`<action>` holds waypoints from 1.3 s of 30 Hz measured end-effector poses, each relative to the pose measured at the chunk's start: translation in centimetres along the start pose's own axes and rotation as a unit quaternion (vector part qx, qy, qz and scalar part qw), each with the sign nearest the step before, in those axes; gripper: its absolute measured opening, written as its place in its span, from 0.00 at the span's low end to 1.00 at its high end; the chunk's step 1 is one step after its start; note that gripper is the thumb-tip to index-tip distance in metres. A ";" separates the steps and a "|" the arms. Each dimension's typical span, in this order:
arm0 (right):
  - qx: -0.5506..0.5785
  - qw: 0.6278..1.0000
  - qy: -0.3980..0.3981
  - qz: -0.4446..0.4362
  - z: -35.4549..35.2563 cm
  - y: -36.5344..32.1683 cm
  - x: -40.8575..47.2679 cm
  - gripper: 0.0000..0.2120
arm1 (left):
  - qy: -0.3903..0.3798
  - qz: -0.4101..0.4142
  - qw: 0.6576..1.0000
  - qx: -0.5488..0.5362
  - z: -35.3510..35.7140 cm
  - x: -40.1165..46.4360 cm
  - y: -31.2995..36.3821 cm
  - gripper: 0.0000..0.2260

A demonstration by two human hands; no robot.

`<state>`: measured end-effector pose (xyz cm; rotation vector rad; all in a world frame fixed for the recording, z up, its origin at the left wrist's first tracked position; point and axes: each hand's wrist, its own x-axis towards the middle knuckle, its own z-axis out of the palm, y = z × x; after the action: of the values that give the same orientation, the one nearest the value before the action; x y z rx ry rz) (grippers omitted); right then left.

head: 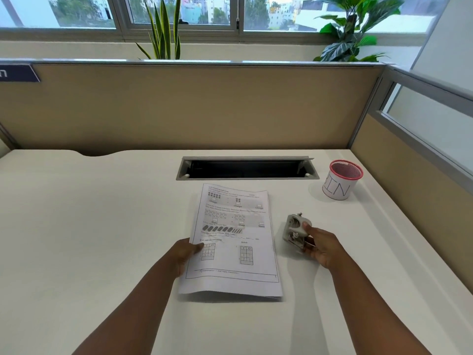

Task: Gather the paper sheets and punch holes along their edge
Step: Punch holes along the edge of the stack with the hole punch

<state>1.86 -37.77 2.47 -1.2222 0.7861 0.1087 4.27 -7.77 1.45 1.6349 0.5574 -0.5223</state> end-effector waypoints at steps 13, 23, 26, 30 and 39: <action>-0.017 0.996 -0.082 -0.001 0.0 0.4 0.3 0.06 | -0.038 0.011 0.999 -0.014 0.0 0.4 0.1 0.16; -0.040 0.997 -0.070 -0.012 -0.1 0.3 0.6 0.02 | -0.027 0.010 0.999 -0.028 0.0 0.6 0.2 0.16; -0.051 0.996 -0.077 -0.015 0.3 0.4 0.5 0.01 | -0.028 0.011 0.999 -0.025 0.2 0.5 0.1 0.16; -0.043 0.995 -0.084 -0.015 0.7 0.4 0.3 0.03 | -0.021 0.018 0.999 -0.023 0.6 0.4 0.1 0.16; -0.038 0.998 -0.045 -0.029 0.8 0.8 0.5 0.05 | -0.014 0.014 0.999 -0.038 0.7 0.4 -0.3 0.16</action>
<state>2.19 -36.89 1.63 -1.3025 0.6726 0.1459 4.39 -8.37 0.92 1.5596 0.5264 -0.4969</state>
